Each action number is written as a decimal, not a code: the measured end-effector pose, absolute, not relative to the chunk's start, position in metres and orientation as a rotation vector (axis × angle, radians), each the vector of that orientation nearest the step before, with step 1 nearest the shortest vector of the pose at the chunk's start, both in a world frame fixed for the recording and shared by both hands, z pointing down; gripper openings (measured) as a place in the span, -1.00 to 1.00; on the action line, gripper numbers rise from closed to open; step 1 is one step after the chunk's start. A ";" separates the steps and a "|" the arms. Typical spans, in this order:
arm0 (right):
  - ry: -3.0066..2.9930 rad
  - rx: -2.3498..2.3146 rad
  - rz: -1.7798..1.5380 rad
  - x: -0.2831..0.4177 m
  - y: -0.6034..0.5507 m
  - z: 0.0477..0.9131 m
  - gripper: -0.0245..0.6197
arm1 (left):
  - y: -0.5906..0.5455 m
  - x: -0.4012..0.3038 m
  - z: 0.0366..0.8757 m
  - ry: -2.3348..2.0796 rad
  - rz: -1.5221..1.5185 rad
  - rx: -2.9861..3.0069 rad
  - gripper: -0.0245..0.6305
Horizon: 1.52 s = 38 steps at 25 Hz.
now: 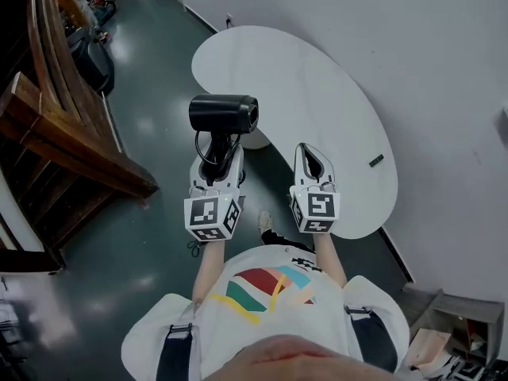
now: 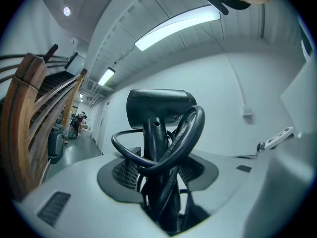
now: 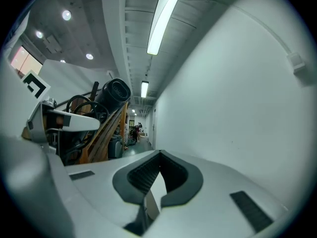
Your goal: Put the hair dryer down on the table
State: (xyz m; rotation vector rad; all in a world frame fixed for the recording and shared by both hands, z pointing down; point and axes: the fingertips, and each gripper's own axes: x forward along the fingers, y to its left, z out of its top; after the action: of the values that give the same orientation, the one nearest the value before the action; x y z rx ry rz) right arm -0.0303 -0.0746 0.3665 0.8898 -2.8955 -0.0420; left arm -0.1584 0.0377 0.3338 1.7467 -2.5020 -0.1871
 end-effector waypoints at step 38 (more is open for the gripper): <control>-2.945 0.938 0.018 -0.111 -0.223 0.351 -0.90 | -0.154 -0.224 0.323 -2.333 -0.191 1.939 -0.24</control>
State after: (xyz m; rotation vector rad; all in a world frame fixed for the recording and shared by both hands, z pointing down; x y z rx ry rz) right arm -0.1111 -0.2226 0.3506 0.9377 -2.9450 0.0181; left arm -0.2241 -0.1538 0.3230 1.9386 -2.3329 -0.1914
